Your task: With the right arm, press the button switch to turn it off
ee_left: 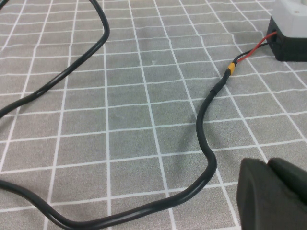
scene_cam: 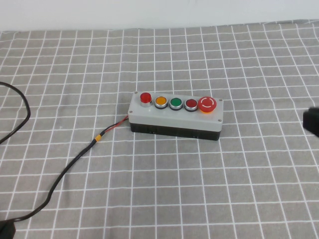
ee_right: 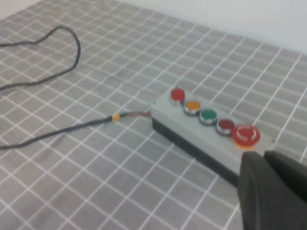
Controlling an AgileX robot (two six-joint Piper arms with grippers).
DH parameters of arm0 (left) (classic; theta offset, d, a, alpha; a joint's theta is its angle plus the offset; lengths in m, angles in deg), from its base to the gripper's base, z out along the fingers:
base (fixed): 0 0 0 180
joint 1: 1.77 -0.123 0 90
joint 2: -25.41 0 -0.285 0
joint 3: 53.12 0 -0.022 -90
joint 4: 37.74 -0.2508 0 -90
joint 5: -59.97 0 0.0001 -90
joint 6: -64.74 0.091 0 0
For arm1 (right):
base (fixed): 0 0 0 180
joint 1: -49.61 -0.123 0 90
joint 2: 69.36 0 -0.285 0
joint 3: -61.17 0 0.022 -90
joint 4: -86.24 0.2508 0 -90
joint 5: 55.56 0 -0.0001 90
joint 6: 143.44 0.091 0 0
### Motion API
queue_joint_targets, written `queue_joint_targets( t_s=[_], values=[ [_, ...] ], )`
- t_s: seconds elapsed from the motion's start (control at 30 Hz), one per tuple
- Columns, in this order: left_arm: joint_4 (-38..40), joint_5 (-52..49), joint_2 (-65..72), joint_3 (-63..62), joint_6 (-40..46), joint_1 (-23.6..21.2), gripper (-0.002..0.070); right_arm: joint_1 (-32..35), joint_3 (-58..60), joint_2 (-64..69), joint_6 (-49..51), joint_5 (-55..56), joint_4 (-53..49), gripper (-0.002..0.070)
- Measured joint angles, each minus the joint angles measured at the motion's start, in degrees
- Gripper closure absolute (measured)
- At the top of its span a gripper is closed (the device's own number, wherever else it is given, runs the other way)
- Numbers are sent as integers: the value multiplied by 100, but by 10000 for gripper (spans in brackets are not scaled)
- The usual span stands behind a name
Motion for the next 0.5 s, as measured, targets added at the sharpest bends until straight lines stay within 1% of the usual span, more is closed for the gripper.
queue_joint_targets(
  t_s=[0.17, 0.37, 0.5],
  values=[
    [0, 0, 0, 0, 0, 0, 678, 0, 390, -111, 0, 25, -64, 692],
    [0, 0, 0, 0, 0, 0, 678, 0, 785, -33, 0, 61, -1344, 692],
    [0, 0, 0, 0, 0, 0, 678, 290, 1376, -303, 0, 448, -1734, 692]
  ],
)
